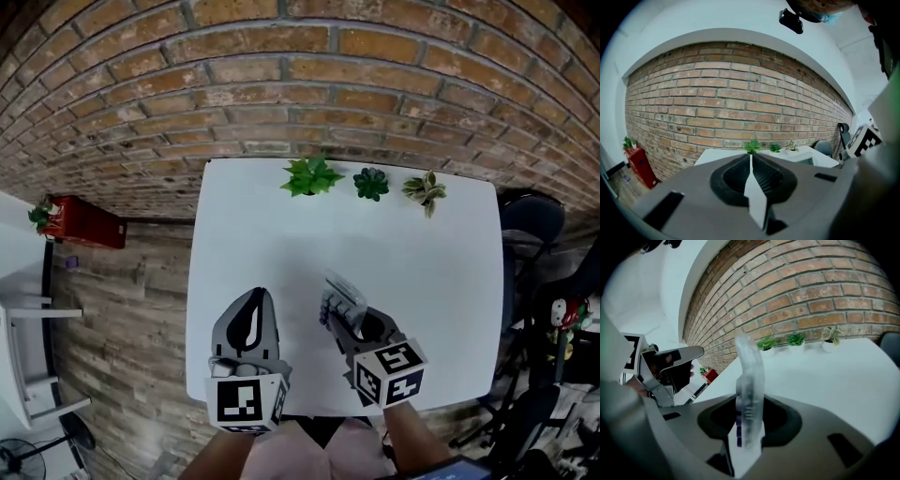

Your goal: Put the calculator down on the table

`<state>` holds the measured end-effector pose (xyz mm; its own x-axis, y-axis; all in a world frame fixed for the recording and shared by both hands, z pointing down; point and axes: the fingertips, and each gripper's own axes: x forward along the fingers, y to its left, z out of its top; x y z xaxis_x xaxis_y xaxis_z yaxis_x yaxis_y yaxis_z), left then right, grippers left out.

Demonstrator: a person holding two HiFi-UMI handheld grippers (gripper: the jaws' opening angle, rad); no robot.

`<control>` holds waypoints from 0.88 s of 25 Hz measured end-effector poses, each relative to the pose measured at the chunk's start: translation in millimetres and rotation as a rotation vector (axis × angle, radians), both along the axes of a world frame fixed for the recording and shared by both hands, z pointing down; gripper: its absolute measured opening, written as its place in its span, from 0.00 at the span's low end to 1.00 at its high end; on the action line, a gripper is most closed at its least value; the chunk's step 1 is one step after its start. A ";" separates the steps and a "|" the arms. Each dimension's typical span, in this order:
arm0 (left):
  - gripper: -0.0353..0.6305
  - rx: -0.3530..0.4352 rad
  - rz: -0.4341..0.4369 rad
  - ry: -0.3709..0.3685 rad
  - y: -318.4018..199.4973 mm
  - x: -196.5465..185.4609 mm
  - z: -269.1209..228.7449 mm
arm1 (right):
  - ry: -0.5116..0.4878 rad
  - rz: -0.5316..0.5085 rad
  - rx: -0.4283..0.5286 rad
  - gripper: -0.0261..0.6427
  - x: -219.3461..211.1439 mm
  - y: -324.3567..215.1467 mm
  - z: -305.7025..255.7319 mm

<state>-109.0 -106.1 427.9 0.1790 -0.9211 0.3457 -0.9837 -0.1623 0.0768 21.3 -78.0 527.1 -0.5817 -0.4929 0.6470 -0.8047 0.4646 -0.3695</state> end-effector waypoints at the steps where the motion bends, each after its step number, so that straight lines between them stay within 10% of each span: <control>1: 0.09 -0.003 -0.001 0.002 -0.9 -1.2 1.6 | 0.007 -0.004 -0.009 0.24 -1.0 -0.3 2.6; 22: 0.09 -0.044 -0.007 0.010 -30.7 -12.1 18.2 | 0.000 0.044 -0.183 0.29 0.1 -27.5 30.5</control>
<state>-121.0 -136.9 446.1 0.1763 -0.9062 0.3844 -0.9840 -0.1517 0.0937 21.5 -105.5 557.6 -0.5624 -0.3921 0.7280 -0.8227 0.3539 -0.4449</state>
